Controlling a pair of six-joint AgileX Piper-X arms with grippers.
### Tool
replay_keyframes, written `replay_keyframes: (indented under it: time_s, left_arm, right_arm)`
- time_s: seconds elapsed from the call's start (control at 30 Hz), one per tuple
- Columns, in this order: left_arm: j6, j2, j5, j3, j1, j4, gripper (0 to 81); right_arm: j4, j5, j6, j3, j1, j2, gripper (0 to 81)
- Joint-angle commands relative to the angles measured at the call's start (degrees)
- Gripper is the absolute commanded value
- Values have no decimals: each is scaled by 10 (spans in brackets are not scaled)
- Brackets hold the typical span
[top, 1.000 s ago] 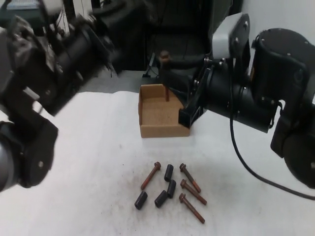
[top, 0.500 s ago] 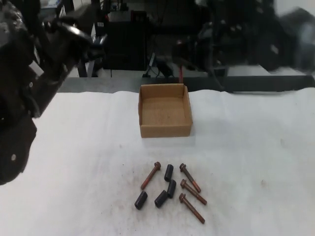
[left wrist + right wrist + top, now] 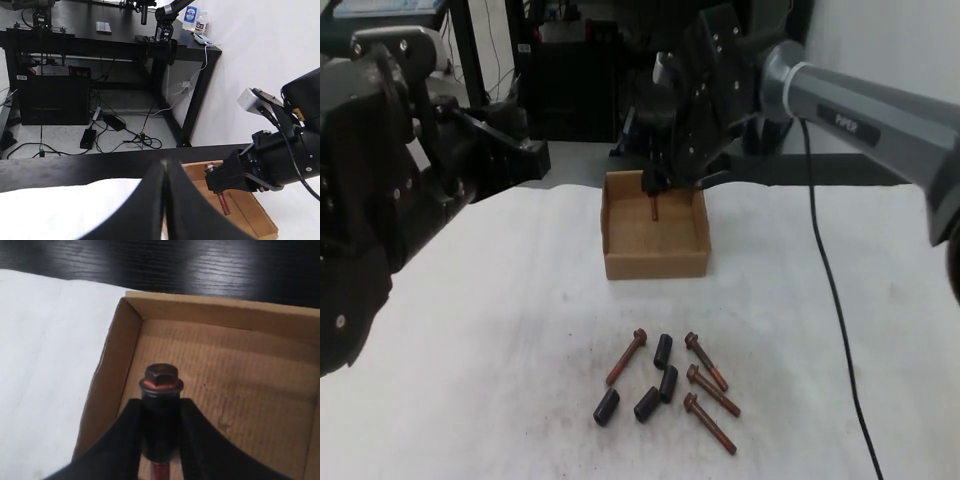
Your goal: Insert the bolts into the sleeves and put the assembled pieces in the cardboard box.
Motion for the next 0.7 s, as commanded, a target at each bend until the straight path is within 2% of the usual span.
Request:
replay_keyframes:
  time_s: [0.0, 0.1, 0.13, 0.2, 0.3, 0.33, 0.37, 0.43, 0.57, 0.6, 0.67]
  left_arm:
    - [2, -11, -6, -2, 1, -1, 3]
    - [2, -11, -6, -2, 1, -1, 3]
    - [2, -11, -6, -2, 1, -1, 3]
    - [2, -11, -6, -2, 1, -1, 3]
    - [2, -11, -5, -2, 1, -2, 3]
    - [2, -11, -5, -2, 1, -2, 3]
    - [2, -11, -5, -2, 1, -2, 3]
    - [2, -11, -5, -2, 1, -2, 3]
    - [2, -21, 29, -2, 1, -2, 3]
    - [8, -26, 46, -2, 1, -2, 3]
    - [44, -39, 85, -2, 1, -2, 3]
  right_arm:
    - [1, -2, 4, -13, -2, 0, 9]
    - [1, -4, -2, -13, -2, 3, 8]
    - [-1, -4, -14, -13, -2, 3, 41]
    - [-5, -14, -34, -13, -4, 3, 162]
    - [-5, -43, -35, -14, -8, 3, 425]
    - [-5, -42, -34, -14, -9, 3, 458]
    - [-2, -42, -35, -14, -12, 3, 455]
    - [6, -46, -30, -16, -16, 0, 375]
    - [37, -85, -26, -16, -28, -15, 45]
    - [49, -109, -26, -16, -32, -21, 5]
    - [83, -149, -27, -16, -41, -36, 4]
